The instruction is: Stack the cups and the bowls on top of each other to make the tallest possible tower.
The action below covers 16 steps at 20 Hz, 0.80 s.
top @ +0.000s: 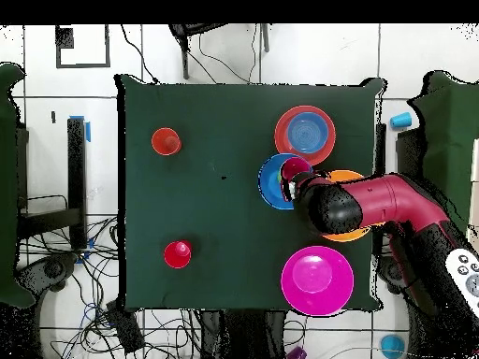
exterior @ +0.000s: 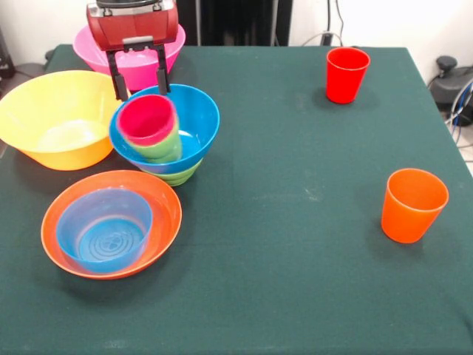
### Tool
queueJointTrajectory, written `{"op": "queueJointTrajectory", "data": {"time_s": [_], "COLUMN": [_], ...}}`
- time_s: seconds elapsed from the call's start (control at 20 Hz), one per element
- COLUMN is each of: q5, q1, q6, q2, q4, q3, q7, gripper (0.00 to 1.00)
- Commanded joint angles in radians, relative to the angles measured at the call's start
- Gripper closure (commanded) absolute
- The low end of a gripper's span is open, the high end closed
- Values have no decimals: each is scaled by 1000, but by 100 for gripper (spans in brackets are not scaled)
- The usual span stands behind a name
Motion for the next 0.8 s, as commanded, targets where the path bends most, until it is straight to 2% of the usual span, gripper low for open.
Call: {"op": "queueJointTrajectory", "data": {"time_s": [0.05,0.35,0.6,0.8], "q5": [-63,-33,-18,4], "q1": [52,65,146,193], "q6": [-13,8,24,33], "q2": [5,-23,-36,-56], "q4": [-33,-24,-43,-56], "q3": [-70,-60,-88,-115], "q7": [-62,-43,51,88], "gripper": [0,0,0,0]}}
